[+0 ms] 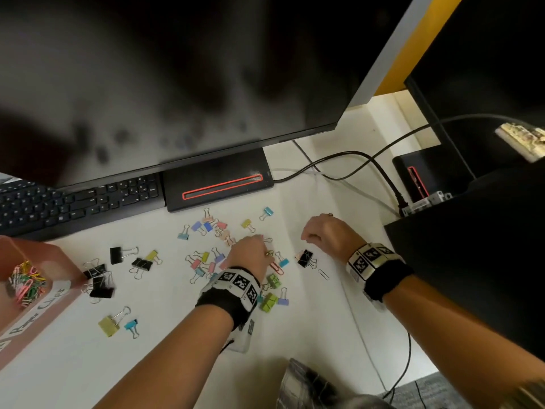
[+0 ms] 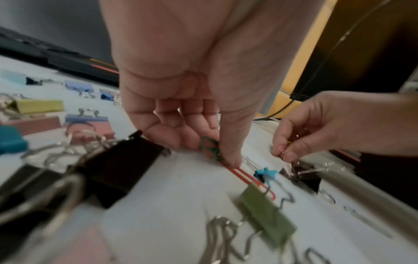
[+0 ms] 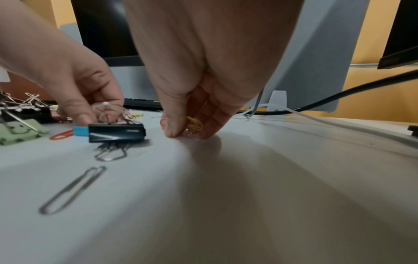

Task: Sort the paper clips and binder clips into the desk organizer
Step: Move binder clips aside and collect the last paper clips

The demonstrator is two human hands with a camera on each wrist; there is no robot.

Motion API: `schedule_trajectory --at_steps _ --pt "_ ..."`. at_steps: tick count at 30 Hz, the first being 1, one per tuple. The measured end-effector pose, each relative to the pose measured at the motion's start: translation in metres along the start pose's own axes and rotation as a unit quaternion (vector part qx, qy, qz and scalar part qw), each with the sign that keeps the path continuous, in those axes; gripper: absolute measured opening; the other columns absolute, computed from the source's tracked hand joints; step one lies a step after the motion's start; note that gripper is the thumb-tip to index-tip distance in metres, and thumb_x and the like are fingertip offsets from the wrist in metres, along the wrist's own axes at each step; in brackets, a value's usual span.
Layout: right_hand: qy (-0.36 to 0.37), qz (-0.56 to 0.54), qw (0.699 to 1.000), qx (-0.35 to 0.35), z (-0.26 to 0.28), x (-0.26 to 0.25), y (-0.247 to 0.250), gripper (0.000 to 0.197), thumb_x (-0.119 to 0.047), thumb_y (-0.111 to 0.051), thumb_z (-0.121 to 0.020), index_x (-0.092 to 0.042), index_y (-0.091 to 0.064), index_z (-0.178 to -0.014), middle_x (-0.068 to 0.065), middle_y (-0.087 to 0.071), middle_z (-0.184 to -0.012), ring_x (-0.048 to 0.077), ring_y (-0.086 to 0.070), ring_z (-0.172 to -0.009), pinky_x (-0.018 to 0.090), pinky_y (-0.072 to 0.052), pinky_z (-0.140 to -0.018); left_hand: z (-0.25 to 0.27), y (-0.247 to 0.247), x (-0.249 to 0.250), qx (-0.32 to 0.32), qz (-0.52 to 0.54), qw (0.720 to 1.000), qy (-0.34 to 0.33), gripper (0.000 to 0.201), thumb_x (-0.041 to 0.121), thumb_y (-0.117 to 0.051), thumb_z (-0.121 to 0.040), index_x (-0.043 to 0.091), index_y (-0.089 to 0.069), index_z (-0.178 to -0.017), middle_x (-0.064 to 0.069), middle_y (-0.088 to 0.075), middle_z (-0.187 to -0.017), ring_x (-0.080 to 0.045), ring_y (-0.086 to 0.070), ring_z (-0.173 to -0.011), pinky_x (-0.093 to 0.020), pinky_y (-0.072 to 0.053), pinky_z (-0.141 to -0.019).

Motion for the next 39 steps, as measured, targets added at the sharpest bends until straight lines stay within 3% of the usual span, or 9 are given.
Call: schedule_trajectory --at_steps 3,7,13,16,19,23,27,33,39 --pt "-0.028 -0.004 1.000 0.001 0.003 0.002 -0.003 0.019 -0.009 -0.051 -0.092 -0.008 -0.069 -0.100 0.008 -0.069 -0.103 0.022 -0.060 -0.097 0.026 -0.044 -0.089 -0.006 0.003 -0.001 0.006 0.003 1.000 -0.008 0.015 0.021 -0.061 -0.085 0.009 -0.066 -0.093 -0.009 -0.060 -0.108 -0.023 -0.059 -0.094 -0.031 -0.048 -0.085" --pt "-0.048 -0.037 0.998 0.028 0.013 0.004 0.000 0.015 -0.010 -0.056 -0.089 -0.009 -0.070 -0.094 0.007 -0.071 -0.094 0.021 -0.064 -0.085 0.031 -0.051 -0.081 -0.007 0.004 -0.003 -0.004 0.004 0.999 -0.032 0.011 0.016 -0.060 -0.086 0.007 -0.063 -0.091 -0.010 -0.057 -0.106 -0.025 -0.057 -0.096 -0.031 -0.046 -0.085" --pt "-0.097 -0.066 0.991 0.070 0.058 0.022 0.003 0.010 -0.013 -0.065 -0.084 -0.012 -0.071 -0.092 0.003 -0.071 -0.094 0.017 -0.064 -0.087 0.031 -0.048 -0.088 0.002 0.011 -0.014 0.029 0.067 0.995 -0.068 0.005 0.012 -0.062 -0.084 0.014 -0.057 -0.084 -0.001 -0.059 -0.088 -0.020 -0.058 -0.088 -0.024 -0.041 -0.074" --pt "-0.100 -0.070 0.992 0.046 0.078 0.018 -0.008 0.011 -0.016 -0.066 -0.084 -0.013 -0.070 -0.094 0.002 -0.069 -0.094 0.015 -0.063 -0.087 0.028 -0.049 -0.087 0.006 0.012 -0.019 0.031 0.098 0.992 -0.074 0.015 0.015 -0.063 -0.084 0.013 -0.059 -0.098 -0.002 -0.062 -0.095 -0.016 -0.058 -0.089 -0.021 -0.040 -0.077" --pt "-0.107 -0.063 0.991 0.041 0.084 0.010 -0.025 0.010 -0.016 -0.064 -0.086 -0.011 -0.069 -0.093 0.003 -0.067 -0.093 0.016 -0.061 -0.086 0.030 -0.050 -0.085 0.011 0.005 -0.013 -0.007 0.092 0.990 -0.109 0.027 0.015 -0.062 -0.086 0.014 -0.058 -0.112 -0.004 -0.064 -0.102 -0.016 -0.059 -0.094 -0.021 -0.043 -0.084" --pt "-0.139 -0.062 0.987 0.049 0.078 0.006 -0.040 0.013 -0.010 -0.059 -0.087 -0.008 -0.069 -0.095 0.006 -0.066 -0.100 0.021 -0.060 -0.093 0.029 -0.048 -0.083 0.009 -0.003 -0.005 -0.018 0.005 0.992 -0.125 0.018 0.016 -0.059 -0.087 0.010 -0.062 -0.104 -0.006 -0.063 -0.105 -0.019 -0.059 -0.098 -0.028 -0.046 -0.090" --pt "-0.160 -0.041 0.986 0.024 0.071 -0.001 -0.038 0.016 -0.014 -0.054 -0.090 -0.010 -0.068 -0.097 0.009 -0.067 -0.099 0.024 -0.060 -0.092 0.032 -0.049 -0.082 0.001 -0.006 -0.002 -0.024 -0.043 0.992 -0.120 0.018 0.016 -0.057 -0.089 0.006 -0.063 -0.102 -0.009 -0.052 -0.113 -0.023 -0.055 -0.100 -0.027 -0.041 -0.092" --pt "-0.221 -0.033 0.973 -0.067 0.064 -0.006 -0.051 0.020 -0.022 -0.052 -0.091 -0.015 -0.064 -0.107 0.006 -0.067 -0.106 0.024 -0.063 -0.097 0.026 -0.049 -0.085 0.002 -0.010 -0.002 -0.029 -0.088 0.988 -0.122 0.014 0.016 -0.051 -0.092 0.007 -0.056 -0.102 -0.010 -0.057 -0.106 -0.023 -0.054 -0.096 -0.029 -0.043 -0.085" --pt "-0.156 -0.025 0.987 -0.033 0.069 -0.031 -0.058 0.020 -0.011 -0.054 -0.084 -0.014 -0.068 -0.098 0.003 -0.070 -0.099 0.020 -0.063 -0.092 0.015 -0.036 -0.073 0.009 -0.007 -0.008 -0.007 -0.057 0.990 -0.127 0.018 0.011 -0.046 -0.092 0.009 -0.058 -0.106 -0.009 -0.059 -0.108 -0.023 -0.054 -0.099 -0.030 -0.044 -0.088"
Point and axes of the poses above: each hand's wrist, its own z-axis away from the middle knuckle, its own y-axis out of the back of the hand, x = y × z, the point moved 7 cm from there along -z, towards the middle knuckle
